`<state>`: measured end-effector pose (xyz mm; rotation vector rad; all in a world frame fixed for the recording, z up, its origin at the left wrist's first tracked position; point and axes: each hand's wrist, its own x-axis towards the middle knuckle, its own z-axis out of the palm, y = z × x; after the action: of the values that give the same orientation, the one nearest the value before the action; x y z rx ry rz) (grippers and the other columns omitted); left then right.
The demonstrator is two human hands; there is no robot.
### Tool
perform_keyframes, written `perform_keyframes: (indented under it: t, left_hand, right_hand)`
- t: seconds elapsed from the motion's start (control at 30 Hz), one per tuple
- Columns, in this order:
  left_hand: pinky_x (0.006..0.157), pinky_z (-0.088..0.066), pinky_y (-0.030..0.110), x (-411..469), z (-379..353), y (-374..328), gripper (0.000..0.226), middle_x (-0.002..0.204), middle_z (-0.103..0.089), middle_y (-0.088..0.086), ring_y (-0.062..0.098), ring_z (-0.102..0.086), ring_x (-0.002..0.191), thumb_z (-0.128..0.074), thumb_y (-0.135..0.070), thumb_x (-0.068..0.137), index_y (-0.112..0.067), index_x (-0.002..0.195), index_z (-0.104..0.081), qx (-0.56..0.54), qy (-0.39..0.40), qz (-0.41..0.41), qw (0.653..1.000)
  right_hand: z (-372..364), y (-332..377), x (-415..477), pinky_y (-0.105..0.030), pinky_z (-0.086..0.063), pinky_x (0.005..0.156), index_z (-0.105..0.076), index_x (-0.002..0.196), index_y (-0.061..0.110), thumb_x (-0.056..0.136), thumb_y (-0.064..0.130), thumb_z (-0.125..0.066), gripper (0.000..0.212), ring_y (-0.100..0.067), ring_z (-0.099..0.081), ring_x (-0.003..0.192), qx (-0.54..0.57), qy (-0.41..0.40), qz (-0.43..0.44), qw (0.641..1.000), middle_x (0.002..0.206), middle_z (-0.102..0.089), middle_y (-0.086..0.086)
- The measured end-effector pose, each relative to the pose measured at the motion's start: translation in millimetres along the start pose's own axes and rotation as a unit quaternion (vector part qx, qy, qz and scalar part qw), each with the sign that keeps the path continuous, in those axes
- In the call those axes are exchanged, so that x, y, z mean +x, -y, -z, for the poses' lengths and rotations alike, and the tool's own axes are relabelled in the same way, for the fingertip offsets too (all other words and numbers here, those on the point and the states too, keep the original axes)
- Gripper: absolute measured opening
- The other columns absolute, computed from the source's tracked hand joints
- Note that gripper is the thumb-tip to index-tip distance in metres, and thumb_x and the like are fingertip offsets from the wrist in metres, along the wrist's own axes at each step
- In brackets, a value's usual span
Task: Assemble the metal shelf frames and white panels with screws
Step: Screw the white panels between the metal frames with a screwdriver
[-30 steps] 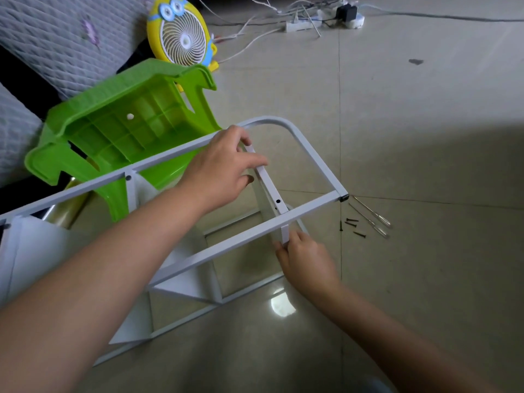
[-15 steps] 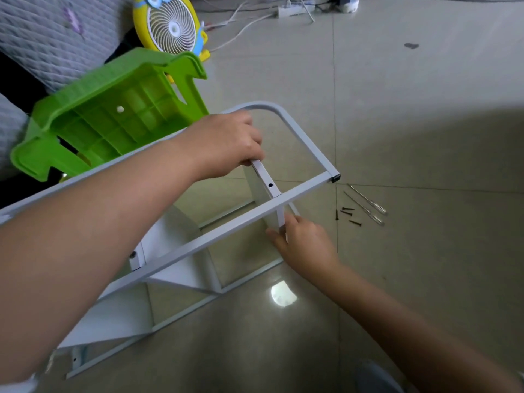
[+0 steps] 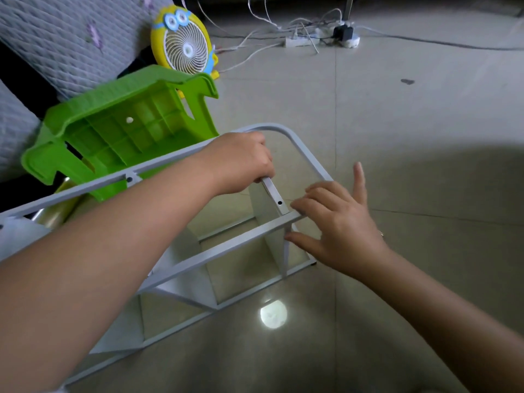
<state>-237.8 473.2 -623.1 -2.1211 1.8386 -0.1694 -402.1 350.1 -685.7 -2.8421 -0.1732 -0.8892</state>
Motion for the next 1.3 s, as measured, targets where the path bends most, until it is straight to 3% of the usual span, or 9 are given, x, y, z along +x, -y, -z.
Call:
perform_keyframes:
  t: [0.1, 0.23, 0.37, 0.53, 0.63, 0.73, 0.83, 1.03, 1.3]
  left_hand:
    - [0.063, -0.032, 0.027, 5.0, -1.5, 1.6, 0.023, 0.110, -0.062, -0.004, 0.023, -0.045, 0.109, -0.046, -0.012, 0.094, -0.019, 0.109, -0.063, 0.030, 0.081, 0.047, 0.995]
    - [0.048, -0.021, 0.013, -0.1, -2.5, 0.8, 0.025, 0.060, -0.062, 0.000, 0.024, -0.061, 0.064, -0.081, 0.005, 0.050, -0.013, 0.060, -0.067, 0.055, -0.066, -0.051, 0.995]
    - [0.045, -0.030, 0.014, -0.2, -3.1, -0.6, 0.022, 0.049, -0.055, -0.002, 0.022, -0.058, 0.052, -0.066, 0.006, 0.043, -0.015, 0.049, -0.063, 0.055, -0.082, -0.061, 0.993]
    - [0.044, -0.028, 0.013, -0.1, -1.8, -2.1, 0.014, 0.045, -0.052, -0.001, 0.022, -0.058, 0.049, -0.054, -0.002, 0.041, -0.014, 0.045, -0.059, 0.036, -0.114, -0.072, 0.990]
    - [0.045, -0.026, 0.013, 1.3, -3.1, -2.8, 0.014, 0.045, -0.053, 0.002, 0.024, -0.059, 0.049, -0.053, 0.001, 0.042, -0.011, 0.046, -0.058, 0.015, -0.110, -0.065, 0.992]
    - [0.056, -0.009, 0.006, 2.7, -5.5, -3.5, 0.024, 0.046, -0.054, 0.002, 0.022, -0.059, 0.052, -0.062, 0.010, 0.043, -0.013, 0.048, -0.060, 0.030, -0.134, -0.045, 0.989]
    - [0.058, -0.007, 0.007, 3.6, -4.3, -4.2, 0.034, 0.048, -0.054, 0.001, 0.021, -0.059, 0.053, -0.080, 0.010, 0.034, -0.013, 0.049, -0.062, 0.052, -0.118, -0.036, 0.991]
    - [0.041, -0.029, 0.012, 6.9, -1.6, -4.1, 0.037, 0.047, -0.053, 0.000, 0.020, -0.058, 0.052, -0.085, 0.005, 0.028, -0.014, 0.048, -0.061, 0.058, -0.059, -0.056, 0.995]
    - [0.039, -0.032, 0.015, 8.3, 1.5, 0.1, 0.035, 0.047, -0.053, 0.003, 0.022, -0.059, 0.051, -0.081, 0.010, 0.031, -0.011, 0.048, -0.059, 0.046, -0.053, -0.088, 0.994]
  right_hand:
    - [1.1, 4.8, 9.8, -0.070, -0.020, 0.095, -0.067, 0.072, 0.009, 0.059, 0.034, -0.082, 0.031, -0.026, -0.066, 0.072, -0.007, 0.037, 0.003, 0.999, 0.065, -0.064, -0.002]
    - [-0.7, 2.9, 12.6, -0.068, -0.024, 0.095, -0.066, 0.068, 0.011, 0.055, 0.029, -0.086, 0.030, -0.024, -0.066, 0.065, -0.002, 0.064, 0.005, 0.998, 0.059, -0.063, 0.001]
    - [-2.0, 1.5, 8.6, -0.067, -0.027, 0.093, -0.064, 0.069, 0.009, 0.052, 0.027, -0.088, 0.034, -0.024, -0.065, 0.064, -0.011, 0.054, 0.031, 0.998, 0.063, -0.063, -0.001]
    - [-3.7, -10.0, -6.8, -0.056, -0.035, 0.100, -0.048, 0.116, 0.010, 0.071, 0.032, -0.069, 0.054, -0.025, -0.054, 0.105, 0.064, 0.004, 0.022, 0.998, 0.110, -0.056, -0.009]
    - [-8.1, -16.8, -42.3, -0.030, -0.041, 0.094, -0.041, 0.124, 0.007, 0.075, 0.036, -0.059, 0.059, -0.021, -0.044, 0.110, 0.148, -0.081, -0.144, 0.975, 0.119, -0.045, -0.010]
    - [-35.3, -10.9, -77.8, -0.031, -0.048, 0.086, -0.047, 0.126, 0.008, 0.075, 0.042, -0.062, 0.063, -0.012, -0.048, 0.097, 0.199, 0.116, -0.364, 0.903, 0.106, -0.051, 0.001]
    - [-80.8, 1.4, -96.1, -0.025, -0.045, 0.085, -0.038, 0.136, 0.020, 0.080, 0.043, -0.064, 0.066, -0.011, -0.052, 0.101, 0.204, 0.367, -0.381, 0.823, 0.113, -0.052, 0.004]
    - [-146.2, 12.4, -86.0, -0.030, -0.046, 0.080, -0.054, 0.110, 0.012, 0.090, 0.042, -0.048, 0.037, -0.022, -0.060, 0.098, 0.138, 0.414, -0.335, 0.835, 0.111, -0.061, -0.006]
    - [-170.9, 16.9, -101.2, -0.029, -0.043, 0.070, -0.062, 0.100, 0.009, 0.098, 0.028, -0.034, 0.033, -0.024, -0.062, 0.091, 0.115, 0.383, -0.328, 0.856, 0.103, -0.066, -0.012]
